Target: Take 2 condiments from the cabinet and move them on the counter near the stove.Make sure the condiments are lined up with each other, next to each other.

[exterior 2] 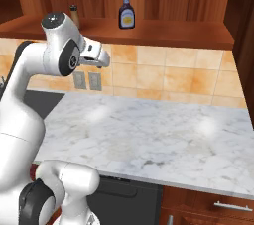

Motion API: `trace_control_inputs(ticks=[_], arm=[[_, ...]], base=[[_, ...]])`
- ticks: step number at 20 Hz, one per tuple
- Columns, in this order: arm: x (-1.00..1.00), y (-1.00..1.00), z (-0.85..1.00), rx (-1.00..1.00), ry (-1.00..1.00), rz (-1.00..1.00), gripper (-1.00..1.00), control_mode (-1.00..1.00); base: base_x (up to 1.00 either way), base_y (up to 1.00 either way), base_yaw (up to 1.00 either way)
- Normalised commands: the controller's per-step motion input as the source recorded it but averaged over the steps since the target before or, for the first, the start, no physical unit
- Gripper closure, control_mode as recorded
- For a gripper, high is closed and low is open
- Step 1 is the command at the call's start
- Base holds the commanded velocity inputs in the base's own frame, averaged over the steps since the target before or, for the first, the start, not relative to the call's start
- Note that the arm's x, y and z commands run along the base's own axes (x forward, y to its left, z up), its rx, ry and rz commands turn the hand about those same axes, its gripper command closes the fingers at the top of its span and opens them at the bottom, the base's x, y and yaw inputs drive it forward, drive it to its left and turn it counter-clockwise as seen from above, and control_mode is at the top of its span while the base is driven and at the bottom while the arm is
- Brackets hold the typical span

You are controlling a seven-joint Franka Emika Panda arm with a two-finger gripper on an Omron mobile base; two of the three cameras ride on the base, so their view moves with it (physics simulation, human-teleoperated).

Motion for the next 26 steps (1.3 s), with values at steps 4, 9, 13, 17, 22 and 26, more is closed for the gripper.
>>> trace_control_inputs(ticks=[4,9,13,17,22,26], arm=[[0.4,-0.03,0.67,-0.01,-0.17,-0.26,-1.0,-1.0],[0.4,-0.14,0.56,0.0,-0.13,-0.18,-1.0,-1.0],[0.4,-0.16,0.34,0.0,-0.14,-0.06,-1.0,-1.0],[0.37,-0.05,0.18,0.0,-0.13,0.0,-1.0,-1.0],[0.45,-0.02,0.0,0.0,-0.04,0.0,-1.0,-1.0],[0.46,-0.12,0.13,0.0,0.0,0.0,-1.0,-1.0]], base=[[0.0,0.0,0.0],[0.0,0.0,0.0],[0.0,0.0,0.0],[0.0,0.0,0.0],[0.0,0.0,0.0],[0.0,0.0,0.0]])
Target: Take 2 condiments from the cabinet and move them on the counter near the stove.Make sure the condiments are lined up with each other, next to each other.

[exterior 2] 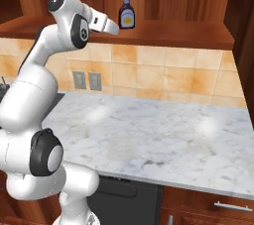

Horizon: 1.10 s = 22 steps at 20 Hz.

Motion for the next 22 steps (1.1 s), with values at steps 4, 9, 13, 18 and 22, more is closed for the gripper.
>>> trace_control_inputs(ticks=[4,9,13,18,22], arm=[[0.46,-0.08,0.17,0.0,0.02,0.0,-1.0,-1.0],[0.44,-0.07,0.1,0.0,0.03,-0.01,-1.0,-1.0],[0.31,-0.06,0.13,0.0,0.0,-0.03,-1.0,-1.0],[0.26,-0.03,0.09,0.0,0.0,-0.05,-1.0,-1.0],[0.29,0.0,0.0,0.0,0.0,-0.06,-1.0,-1.0]], base=[[0.0,0.0,0.0],[0.0,0.0,0.0],[0.0,0.0,0.0],[0.0,0.0,0.0],[0.0,0.0,0.0]])
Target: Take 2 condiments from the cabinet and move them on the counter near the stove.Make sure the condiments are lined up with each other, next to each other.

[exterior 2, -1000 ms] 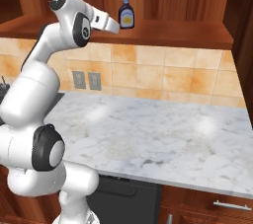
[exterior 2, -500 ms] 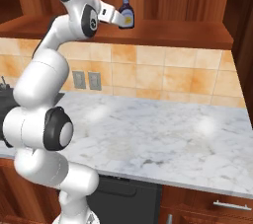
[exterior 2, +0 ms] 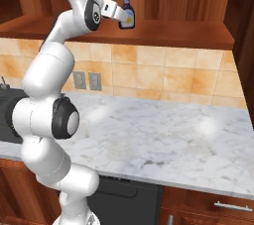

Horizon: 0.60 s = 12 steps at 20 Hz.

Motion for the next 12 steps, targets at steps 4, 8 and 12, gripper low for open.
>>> trace_control_inputs(ticks=[4,8,12], arm=[[0.17,-0.03,0.0,0.0,0.01,-0.06,-1.0,-1.0],[0.17,-0.06,0.0,0.0,0.01,-0.06,-1.0,-1.0],[0.21,-0.06,0.0,0.0,0.01,-0.04,-1.0,-1.0]], base=[[0.0,0.0,0.0],[0.0,0.0,0.0],[0.0,0.0,0.0]])
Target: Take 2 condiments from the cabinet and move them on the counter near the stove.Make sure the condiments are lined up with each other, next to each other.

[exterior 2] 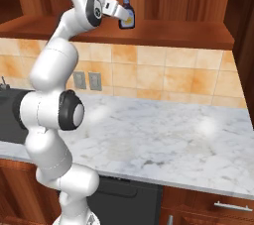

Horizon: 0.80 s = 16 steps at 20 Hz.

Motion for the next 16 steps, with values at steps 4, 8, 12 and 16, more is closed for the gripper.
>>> trace_control_inputs(ticks=[4,8,12,16], arm=[[0.21,-0.04,0.0,0.0,0.01,-0.03,-1.0,-1.0],[0.22,-0.05,0.0,0.0,0.04,-0.03,-1.0,-1.0],[0.16,-0.05,0.0,0.0,0.03,-0.03,-1.0,-1.0],[0.17,-0.03,0.0,0.0,0.03,-0.03,-1.0,-1.0]], base=[[0.0,0.0,0.0],[0.0,0.0,0.0],[0.0,0.0,0.0],[0.0,0.0,0.0]])
